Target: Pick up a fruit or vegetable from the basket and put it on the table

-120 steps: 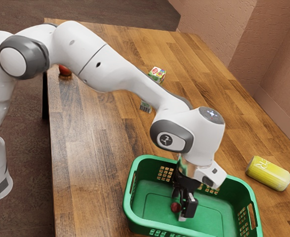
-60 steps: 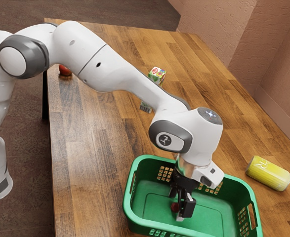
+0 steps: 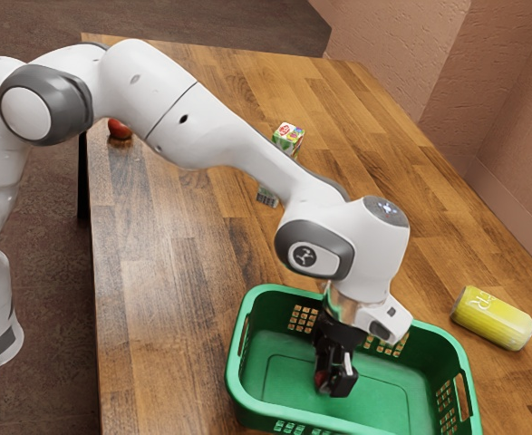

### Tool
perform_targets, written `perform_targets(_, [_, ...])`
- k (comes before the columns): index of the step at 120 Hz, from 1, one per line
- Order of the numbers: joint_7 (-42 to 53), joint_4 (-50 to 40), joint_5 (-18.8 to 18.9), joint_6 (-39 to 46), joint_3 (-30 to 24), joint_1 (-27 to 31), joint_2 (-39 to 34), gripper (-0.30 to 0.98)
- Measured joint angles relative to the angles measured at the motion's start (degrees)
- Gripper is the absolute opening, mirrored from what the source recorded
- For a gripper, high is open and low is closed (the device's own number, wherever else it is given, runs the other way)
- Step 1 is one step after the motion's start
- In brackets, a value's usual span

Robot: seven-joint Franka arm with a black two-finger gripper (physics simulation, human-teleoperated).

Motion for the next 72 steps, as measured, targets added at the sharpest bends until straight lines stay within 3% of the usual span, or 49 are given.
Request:
perform_targets(30, [0.14, 2.45, 0.81, 0.0, 0.0, 0.9, -0.76, 0.15])
perform_targets(55, [1.11, 9.57, 6.04, -2.23, 0.01, 3.53, -4.53, 0.15])
perform_targets(63, [1.83, 10.73, 8.06, -3.79, 0.07, 7.55, -7.83, 0.15])
perform_targets(72, [3.28, 11.04, 8.99, -5.64, 0.07, 16.74, -9.83, 0.16])
